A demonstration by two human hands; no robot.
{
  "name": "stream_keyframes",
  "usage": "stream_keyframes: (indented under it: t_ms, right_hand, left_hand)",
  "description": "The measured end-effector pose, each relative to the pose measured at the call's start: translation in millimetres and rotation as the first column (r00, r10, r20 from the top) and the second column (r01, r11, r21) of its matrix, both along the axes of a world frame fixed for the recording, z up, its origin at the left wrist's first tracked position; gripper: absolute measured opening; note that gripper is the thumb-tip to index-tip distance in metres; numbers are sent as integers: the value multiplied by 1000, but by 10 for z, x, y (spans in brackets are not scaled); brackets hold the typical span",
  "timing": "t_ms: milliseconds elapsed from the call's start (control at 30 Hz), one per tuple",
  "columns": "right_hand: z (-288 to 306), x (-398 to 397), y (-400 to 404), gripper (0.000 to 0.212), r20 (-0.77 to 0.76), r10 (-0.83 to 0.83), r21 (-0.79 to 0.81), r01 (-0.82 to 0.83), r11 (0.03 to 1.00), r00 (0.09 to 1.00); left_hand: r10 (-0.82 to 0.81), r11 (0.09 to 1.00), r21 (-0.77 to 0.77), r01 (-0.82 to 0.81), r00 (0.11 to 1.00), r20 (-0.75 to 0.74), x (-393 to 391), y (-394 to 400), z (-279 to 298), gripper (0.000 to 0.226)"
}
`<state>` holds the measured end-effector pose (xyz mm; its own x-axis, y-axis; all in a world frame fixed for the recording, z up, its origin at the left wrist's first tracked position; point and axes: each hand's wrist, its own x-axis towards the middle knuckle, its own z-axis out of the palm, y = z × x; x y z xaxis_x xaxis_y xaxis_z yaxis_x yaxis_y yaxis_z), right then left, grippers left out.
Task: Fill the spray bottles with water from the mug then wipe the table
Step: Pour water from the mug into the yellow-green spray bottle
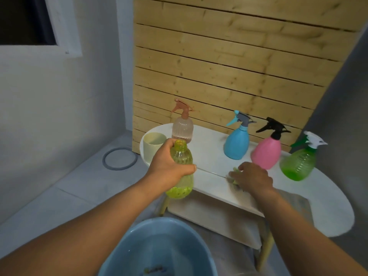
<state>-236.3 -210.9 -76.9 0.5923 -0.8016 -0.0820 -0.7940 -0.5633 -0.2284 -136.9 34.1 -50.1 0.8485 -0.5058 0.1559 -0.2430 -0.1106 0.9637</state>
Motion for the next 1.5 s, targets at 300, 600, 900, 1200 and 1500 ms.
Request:
stream_keyframes:
  t_ms: [300, 600, 900, 1200, 1500]
  right_hand:
    - [-192, -28, -91, 59, -102, -17, 48, 22, 999, 995]
    - [-108, 105, -146, 48, 243, -112, 73, 97, 993, 964]
    - [248, 422, 6, 47, 479, -85, 187, -6, 982, 873]
    - [458, 424, 28, 38, 650, -47, 169, -83, 982, 759]
    - [1512, 126, 8, 45, 487, 351, -224, -273, 935, 800]
  left_hand:
    - [36, 999, 16, -36, 999, 4, 141, -571, -98, 67]
    - [11, 999, 50, -10, 1000, -12, 187, -766, -214, 65]
    - [0, 996, 86, 0, 1000, -2, 223, -887, -264, 61]
    - [-117, 988, 102, 118, 993, -13, 299, -915, -221, 87]
    - [79, 979, -198, -43, 981, 178, 308, -629, 165, 108]
